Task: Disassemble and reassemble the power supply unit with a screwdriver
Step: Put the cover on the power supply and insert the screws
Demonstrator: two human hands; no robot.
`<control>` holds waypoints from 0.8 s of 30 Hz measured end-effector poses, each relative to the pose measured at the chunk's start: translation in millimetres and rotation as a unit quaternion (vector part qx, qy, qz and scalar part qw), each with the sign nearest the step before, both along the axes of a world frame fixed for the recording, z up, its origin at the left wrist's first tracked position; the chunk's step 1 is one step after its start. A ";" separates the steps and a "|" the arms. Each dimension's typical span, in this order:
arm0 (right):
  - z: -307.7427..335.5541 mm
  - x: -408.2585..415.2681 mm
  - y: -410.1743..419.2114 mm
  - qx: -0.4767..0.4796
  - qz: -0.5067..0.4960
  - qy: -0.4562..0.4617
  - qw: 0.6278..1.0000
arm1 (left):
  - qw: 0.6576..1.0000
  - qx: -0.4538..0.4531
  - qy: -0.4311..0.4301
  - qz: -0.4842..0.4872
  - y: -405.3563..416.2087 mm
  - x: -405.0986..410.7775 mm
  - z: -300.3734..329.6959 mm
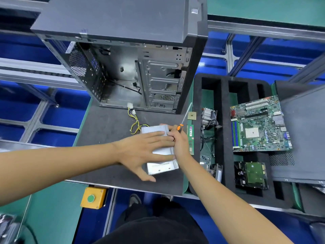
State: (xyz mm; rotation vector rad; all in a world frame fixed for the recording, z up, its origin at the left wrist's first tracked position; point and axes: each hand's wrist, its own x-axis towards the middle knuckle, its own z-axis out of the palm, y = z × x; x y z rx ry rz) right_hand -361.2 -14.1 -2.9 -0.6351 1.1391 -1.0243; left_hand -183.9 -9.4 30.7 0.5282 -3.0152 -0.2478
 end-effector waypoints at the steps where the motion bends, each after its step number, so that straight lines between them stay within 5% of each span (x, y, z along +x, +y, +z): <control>1: -1.9 2.8 0.6 0.006 -0.011 -0.021 1.000 | 1.000 0.005 -0.008 -0.017 -3.5 -1.2 0.2; 12: -9.2 -1.1 4.3 0.015 -0.119 -0.257 0.959 | 0.999 -0.001 0.008 -0.033 -6.2 -15.7 0.7; 24: -8.8 0.3 6.0 0.020 -0.143 -0.244 0.959 | 0.997 0.004 0.066 -0.029 -9.3 -21.6 -5.5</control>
